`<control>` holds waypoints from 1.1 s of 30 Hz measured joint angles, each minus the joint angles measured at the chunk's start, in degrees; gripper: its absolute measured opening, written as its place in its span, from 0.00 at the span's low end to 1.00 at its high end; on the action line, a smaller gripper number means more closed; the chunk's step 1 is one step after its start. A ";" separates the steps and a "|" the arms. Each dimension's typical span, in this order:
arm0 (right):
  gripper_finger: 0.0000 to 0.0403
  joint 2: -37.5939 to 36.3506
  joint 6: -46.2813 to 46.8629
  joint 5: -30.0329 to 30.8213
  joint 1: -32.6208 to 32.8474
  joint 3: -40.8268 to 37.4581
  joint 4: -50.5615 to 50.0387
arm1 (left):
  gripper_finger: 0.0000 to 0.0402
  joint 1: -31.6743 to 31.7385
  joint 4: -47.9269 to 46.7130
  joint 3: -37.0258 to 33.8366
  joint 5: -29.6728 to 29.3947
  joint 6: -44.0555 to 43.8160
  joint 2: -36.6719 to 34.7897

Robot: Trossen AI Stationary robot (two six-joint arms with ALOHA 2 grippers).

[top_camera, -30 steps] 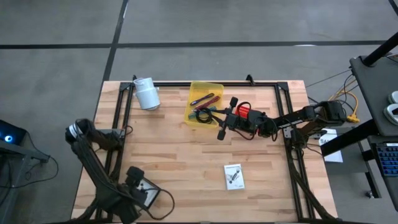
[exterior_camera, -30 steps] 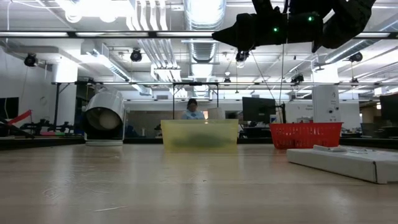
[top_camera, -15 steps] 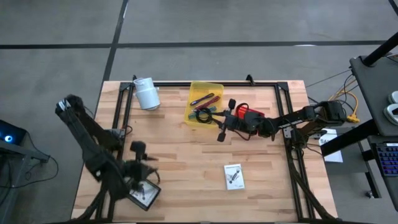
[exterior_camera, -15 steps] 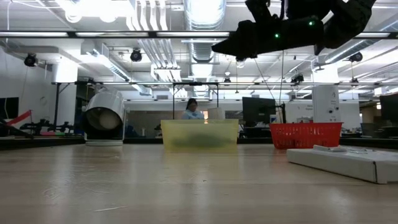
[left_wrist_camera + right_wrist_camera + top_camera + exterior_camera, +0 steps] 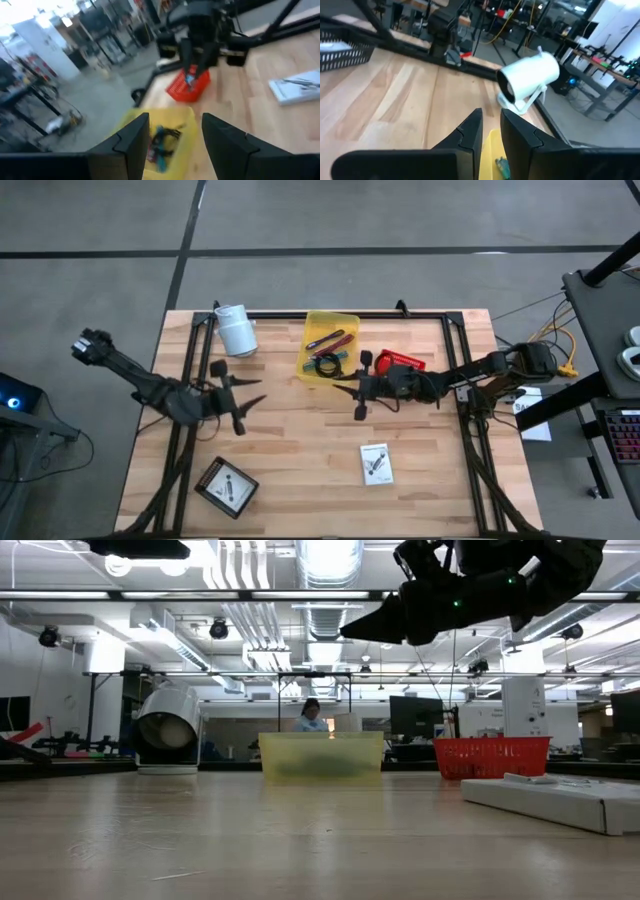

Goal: Pick and place items into bin
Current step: Put the white card reader box into the black bin

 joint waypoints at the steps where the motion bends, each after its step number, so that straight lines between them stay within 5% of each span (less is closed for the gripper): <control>1: 0.14 0.00 0.04 0.00 0.01 -0.02 -0.35 | 0.41 0.61 2.37 -1.31 0.12 2.57 -0.98; 17: 0.47 0.00 5.25 0.02 5.58 10.36 -22.84 | 0.16 2.85 9.04 -6.37 1.94 7.66 -3.20; 26: 0.48 0.00 24.28 -0.40 9.68 20.49 -54.23 | 0.14 2.85 9.14 -6.37 1.91 7.68 -2.76; 33: 0.46 0.00 30.54 -7.31 14.11 22.01 -58.29 | 0.14 2.85 9.10 -6.90 1.89 8.09 -2.65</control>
